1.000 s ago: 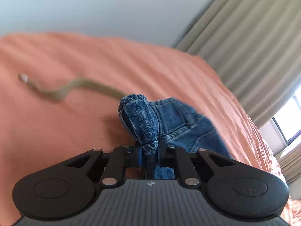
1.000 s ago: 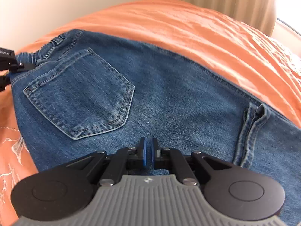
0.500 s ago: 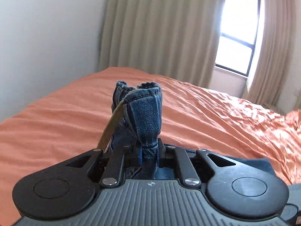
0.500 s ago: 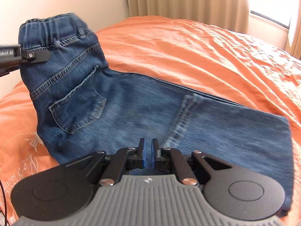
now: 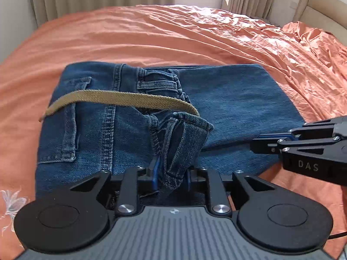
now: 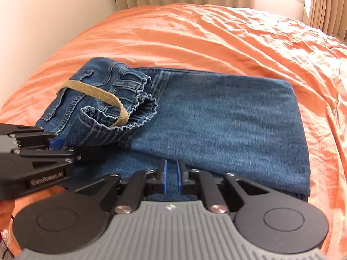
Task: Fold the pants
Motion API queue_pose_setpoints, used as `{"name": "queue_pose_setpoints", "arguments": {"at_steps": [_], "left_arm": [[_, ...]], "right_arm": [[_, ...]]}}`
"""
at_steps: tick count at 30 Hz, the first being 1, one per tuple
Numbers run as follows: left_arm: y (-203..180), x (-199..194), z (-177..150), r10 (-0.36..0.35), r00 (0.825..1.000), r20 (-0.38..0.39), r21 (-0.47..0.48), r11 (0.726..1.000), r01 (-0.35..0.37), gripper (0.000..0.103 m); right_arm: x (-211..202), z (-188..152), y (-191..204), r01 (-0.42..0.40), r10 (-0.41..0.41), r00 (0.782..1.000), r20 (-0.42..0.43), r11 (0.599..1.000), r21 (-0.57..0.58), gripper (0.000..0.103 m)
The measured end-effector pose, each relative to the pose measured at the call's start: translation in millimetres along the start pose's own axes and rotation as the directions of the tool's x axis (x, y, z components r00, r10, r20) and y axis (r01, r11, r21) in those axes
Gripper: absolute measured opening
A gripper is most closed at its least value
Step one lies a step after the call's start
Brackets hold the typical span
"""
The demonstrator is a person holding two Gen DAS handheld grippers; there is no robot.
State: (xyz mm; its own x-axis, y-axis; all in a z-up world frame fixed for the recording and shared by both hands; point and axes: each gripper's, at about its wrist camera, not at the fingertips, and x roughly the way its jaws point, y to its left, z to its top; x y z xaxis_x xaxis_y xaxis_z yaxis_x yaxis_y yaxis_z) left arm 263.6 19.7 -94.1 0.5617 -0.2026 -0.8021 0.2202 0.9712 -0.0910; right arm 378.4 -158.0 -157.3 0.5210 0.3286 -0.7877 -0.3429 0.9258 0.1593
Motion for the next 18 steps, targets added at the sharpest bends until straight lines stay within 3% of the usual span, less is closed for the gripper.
{"name": "queue_pose_setpoints", "arguments": {"at_steps": [4, 10, 12, 14, 15, 18], "left_arm": [[17, -1, 9, -0.143, 0.99, -0.019, -0.101, 0.985, 0.14, 0.053], [30, -2, 13, -0.282, 0.959, -0.004, -0.187, 0.943, 0.276, 0.07], [33, -5, 15, -0.328, 0.945, 0.008, -0.199, 0.925, 0.323, 0.074], [36, -6, 17, -0.411, 0.912, 0.008, -0.226, 0.887, 0.402, 0.074], [36, -8, 18, -0.416, 0.909, 0.011, -0.232, 0.884, 0.407, 0.075], [41, -19, 24, -0.344, 0.938, 0.044, -0.2, 0.917, 0.346, 0.075]], "right_arm": [[-1, -4, -3, -0.025, 0.025, 1.0, 0.007, 1.0, 0.018, 0.021], [-15, -5, 0, -0.026, 0.025, 0.999, 0.04, 0.999, 0.021, 0.03], [-20, -4, 1, -0.032, 0.031, 0.998, 0.047, 0.999, 0.021, 0.032], [-22, -1, 1, -0.039, 0.038, 0.998, 0.051, 0.999, 0.023, 0.032], [-24, 0, 0, -0.051, 0.049, 0.997, 0.055, 0.998, 0.03, 0.032], [-26, 6, -5, -0.113, 0.108, 0.993, 0.056, 0.989, 0.092, 0.034]]}}
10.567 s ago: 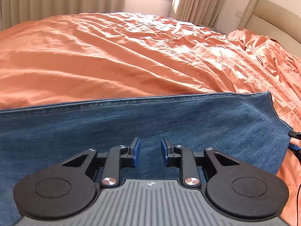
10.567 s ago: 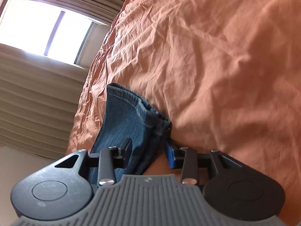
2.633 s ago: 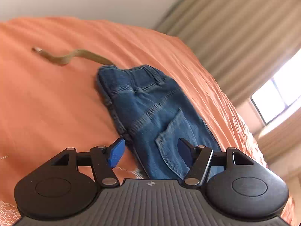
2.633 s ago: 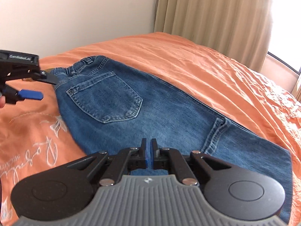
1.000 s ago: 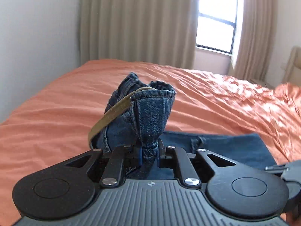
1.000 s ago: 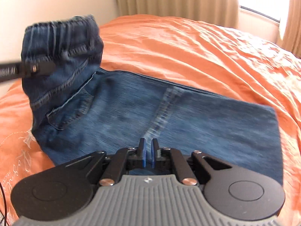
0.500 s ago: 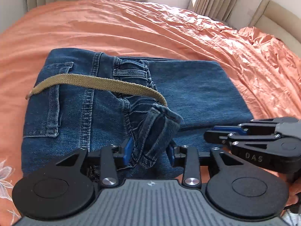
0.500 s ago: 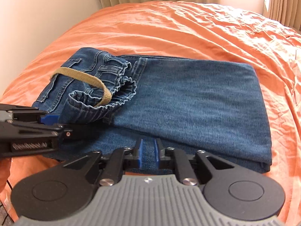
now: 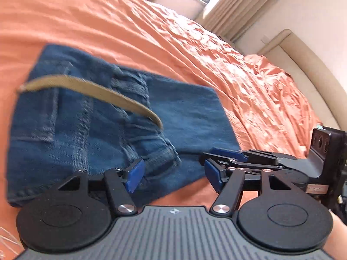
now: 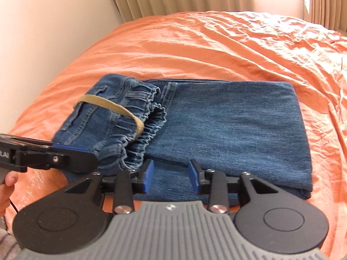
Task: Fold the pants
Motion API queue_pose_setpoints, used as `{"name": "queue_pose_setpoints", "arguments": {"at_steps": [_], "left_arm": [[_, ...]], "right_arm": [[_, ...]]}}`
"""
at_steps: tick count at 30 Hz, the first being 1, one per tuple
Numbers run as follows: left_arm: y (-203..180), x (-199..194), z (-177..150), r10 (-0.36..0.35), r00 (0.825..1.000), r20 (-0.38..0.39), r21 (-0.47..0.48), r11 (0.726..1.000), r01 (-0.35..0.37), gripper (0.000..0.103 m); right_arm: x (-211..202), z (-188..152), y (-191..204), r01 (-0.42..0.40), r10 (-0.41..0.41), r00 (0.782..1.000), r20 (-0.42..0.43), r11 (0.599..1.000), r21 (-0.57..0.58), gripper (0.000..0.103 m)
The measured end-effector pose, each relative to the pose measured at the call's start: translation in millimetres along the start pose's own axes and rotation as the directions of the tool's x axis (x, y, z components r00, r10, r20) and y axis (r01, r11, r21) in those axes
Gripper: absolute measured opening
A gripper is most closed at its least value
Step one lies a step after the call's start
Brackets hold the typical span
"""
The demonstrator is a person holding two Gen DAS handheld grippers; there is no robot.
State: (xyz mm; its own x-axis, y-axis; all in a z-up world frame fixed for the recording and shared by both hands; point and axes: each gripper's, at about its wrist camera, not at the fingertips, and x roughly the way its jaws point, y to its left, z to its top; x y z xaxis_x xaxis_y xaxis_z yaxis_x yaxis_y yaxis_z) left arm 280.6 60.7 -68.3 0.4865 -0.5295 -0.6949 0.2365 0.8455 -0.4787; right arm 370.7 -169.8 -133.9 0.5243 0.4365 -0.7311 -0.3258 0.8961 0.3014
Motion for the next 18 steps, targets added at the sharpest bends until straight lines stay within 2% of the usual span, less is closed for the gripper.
{"name": "queue_pose_setpoints", "arguments": {"at_steps": [3, 5, 7, 11, 15, 17, 18], "left_arm": [[7, -16, 10, 0.075, 0.996, 0.05, 0.02, 0.997, -0.076, 0.075], [15, -24, 17, 0.175, 0.981, 0.086, 0.037, 0.983, -0.179, 0.074], [24, -28, 22, 0.243, 0.963, 0.116, 0.044, 0.967, -0.25, 0.073], [48, -32, 31, 0.291, 0.947, 0.136, 0.013, 0.955, -0.295, 0.072], [67, -33, 30, 0.278, 0.951, 0.137, -0.006, 0.96, -0.28, 0.071], [70, -32, 28, 0.279, 0.95, 0.137, 0.008, 0.959, -0.283, 0.07], [71, -32, 27, 0.282, 0.949, 0.14, 0.017, 0.958, -0.287, 0.069]], "right_arm": [[5, 8, -2, -0.064, 0.065, 0.998, -0.003, 0.994, 0.089, 0.037], [13, 15, -2, -0.112, 0.113, 0.994, -0.002, 0.985, 0.134, 0.037], [22, 24, 2, -0.139, 0.139, 0.99, 0.006, 0.978, 0.156, 0.037], [52, 41, 3, -0.169, 0.174, 0.985, -0.003, 0.962, 0.217, 0.037], [88, 47, -5, -0.179, 0.203, 0.978, -0.046, 0.934, 0.308, 0.035], [96, 47, -6, -0.221, 0.251, 0.967, -0.048, 0.914, 0.339, 0.01], [94, 48, -4, -0.222, 0.248, 0.968, -0.039, 0.919, 0.326, 0.008]]}}
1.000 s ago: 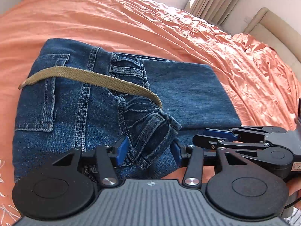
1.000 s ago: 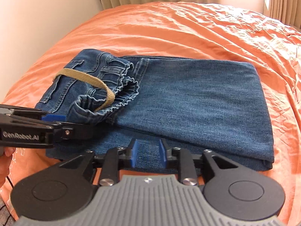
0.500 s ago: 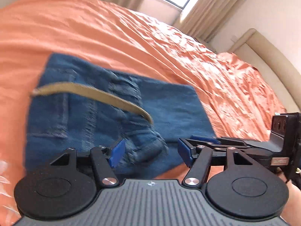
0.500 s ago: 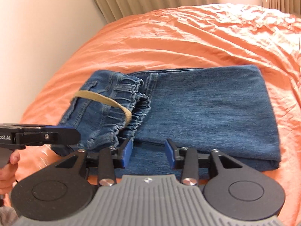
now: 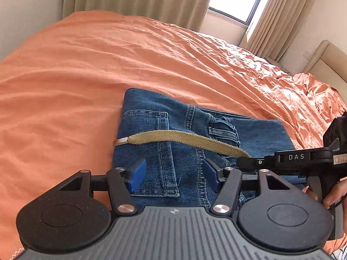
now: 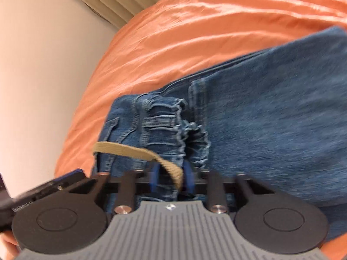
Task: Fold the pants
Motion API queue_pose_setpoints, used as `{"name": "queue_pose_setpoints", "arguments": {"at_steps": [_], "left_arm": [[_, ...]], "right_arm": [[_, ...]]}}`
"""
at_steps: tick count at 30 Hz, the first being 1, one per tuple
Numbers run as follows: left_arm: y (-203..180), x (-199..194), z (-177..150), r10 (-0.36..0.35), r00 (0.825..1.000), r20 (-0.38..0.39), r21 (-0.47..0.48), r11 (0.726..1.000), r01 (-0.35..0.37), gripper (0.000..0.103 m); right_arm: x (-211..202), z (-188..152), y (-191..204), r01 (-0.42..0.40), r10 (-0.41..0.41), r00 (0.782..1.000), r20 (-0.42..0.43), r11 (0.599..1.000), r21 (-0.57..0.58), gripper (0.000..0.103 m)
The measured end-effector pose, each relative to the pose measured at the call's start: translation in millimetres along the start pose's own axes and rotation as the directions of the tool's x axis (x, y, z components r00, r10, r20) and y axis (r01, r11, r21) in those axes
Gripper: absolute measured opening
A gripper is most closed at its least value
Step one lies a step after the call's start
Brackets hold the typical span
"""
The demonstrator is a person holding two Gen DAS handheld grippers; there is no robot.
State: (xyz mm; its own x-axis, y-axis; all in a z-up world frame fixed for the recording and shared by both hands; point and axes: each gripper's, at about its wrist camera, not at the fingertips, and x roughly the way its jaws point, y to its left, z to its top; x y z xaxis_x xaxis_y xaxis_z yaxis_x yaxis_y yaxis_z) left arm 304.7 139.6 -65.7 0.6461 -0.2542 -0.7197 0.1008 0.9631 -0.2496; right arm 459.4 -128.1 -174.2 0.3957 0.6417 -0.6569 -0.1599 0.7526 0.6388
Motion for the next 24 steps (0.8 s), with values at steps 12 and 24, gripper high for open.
{"name": "queue_pose_setpoints", "arguments": {"at_steps": [12, 24], "left_arm": [[10, 10, 2, 0.017, 0.999, -0.047, 0.021, 1.0, -0.016, 0.038], [8, 26, -3, 0.06, 0.992, -0.108, 0.032, 0.998, -0.057, 0.035]], "right_arm": [[-40, -38, 3, 0.02, -0.021, 1.0, -0.011, 0.998, -0.066, 0.0], [-26, -18, -13, -0.003, 0.002, 1.0, 0.013, 1.0, 0.014, 0.064]]}}
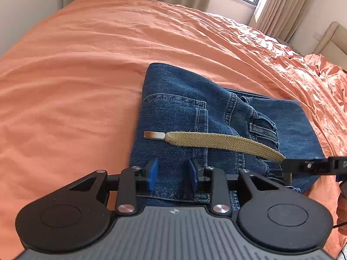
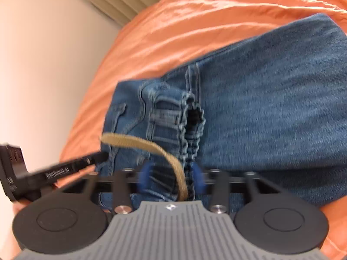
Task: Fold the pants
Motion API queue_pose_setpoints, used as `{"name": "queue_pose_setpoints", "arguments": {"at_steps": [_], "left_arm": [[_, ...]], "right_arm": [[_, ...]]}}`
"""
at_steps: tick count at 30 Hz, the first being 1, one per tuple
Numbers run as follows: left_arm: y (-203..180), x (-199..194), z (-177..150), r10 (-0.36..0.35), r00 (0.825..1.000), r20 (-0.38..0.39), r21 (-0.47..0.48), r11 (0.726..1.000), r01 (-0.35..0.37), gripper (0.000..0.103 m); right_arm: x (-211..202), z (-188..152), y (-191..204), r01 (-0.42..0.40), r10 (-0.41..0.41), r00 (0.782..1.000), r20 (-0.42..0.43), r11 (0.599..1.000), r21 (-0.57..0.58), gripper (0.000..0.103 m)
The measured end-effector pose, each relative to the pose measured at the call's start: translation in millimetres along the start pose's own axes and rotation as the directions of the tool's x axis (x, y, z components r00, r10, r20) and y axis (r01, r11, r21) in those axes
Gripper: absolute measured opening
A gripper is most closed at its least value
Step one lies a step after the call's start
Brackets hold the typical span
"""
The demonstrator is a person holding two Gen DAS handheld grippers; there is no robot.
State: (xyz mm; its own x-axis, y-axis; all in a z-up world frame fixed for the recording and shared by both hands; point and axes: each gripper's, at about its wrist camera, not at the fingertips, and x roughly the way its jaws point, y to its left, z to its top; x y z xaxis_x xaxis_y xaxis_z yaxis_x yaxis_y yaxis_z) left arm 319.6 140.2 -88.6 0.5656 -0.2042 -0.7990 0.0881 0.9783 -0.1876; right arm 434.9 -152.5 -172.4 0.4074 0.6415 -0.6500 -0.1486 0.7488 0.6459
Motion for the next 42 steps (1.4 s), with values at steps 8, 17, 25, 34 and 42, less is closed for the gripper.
{"name": "queue_pose_setpoints", "arguments": {"at_steps": [8, 17, 25, 34, 42], "left_arm": [[1, 4, -1, -0.012, 1.0, 0.001, -0.006, 1.0, 0.012, 0.032], [2, 4, -3, -0.018, 1.0, 0.003, -0.022, 1.0, 0.018, 0.032], [11, -38, 12, -0.026, 0.988, 0.154, -0.108, 0.993, 0.043, 0.035], [-31, -64, 46, -0.062, 0.968, 0.243, -0.086, 0.993, 0.085, 0.035], [-84, -14, 48, -0.101, 0.98, 0.173, 0.015, 0.995, 0.099, 0.035]], "right_arm": [[31, 13, -39, -0.084, 0.095, 0.994, -0.05, 0.978, 0.19, 0.064], [40, 8, -46, -0.199, 0.216, 0.976, -0.031, 0.937, 0.288, 0.012], [-27, 73, 63, -0.165, 0.165, 0.986, 0.027, 0.986, -0.002, 0.008], [-105, 154, 105, -0.014, 0.027, 0.994, 0.109, 0.993, -0.118, 0.008], [-147, 138, -43, 0.122, -0.127, 0.985, 0.12, 0.991, 0.05, 0.008]]}}
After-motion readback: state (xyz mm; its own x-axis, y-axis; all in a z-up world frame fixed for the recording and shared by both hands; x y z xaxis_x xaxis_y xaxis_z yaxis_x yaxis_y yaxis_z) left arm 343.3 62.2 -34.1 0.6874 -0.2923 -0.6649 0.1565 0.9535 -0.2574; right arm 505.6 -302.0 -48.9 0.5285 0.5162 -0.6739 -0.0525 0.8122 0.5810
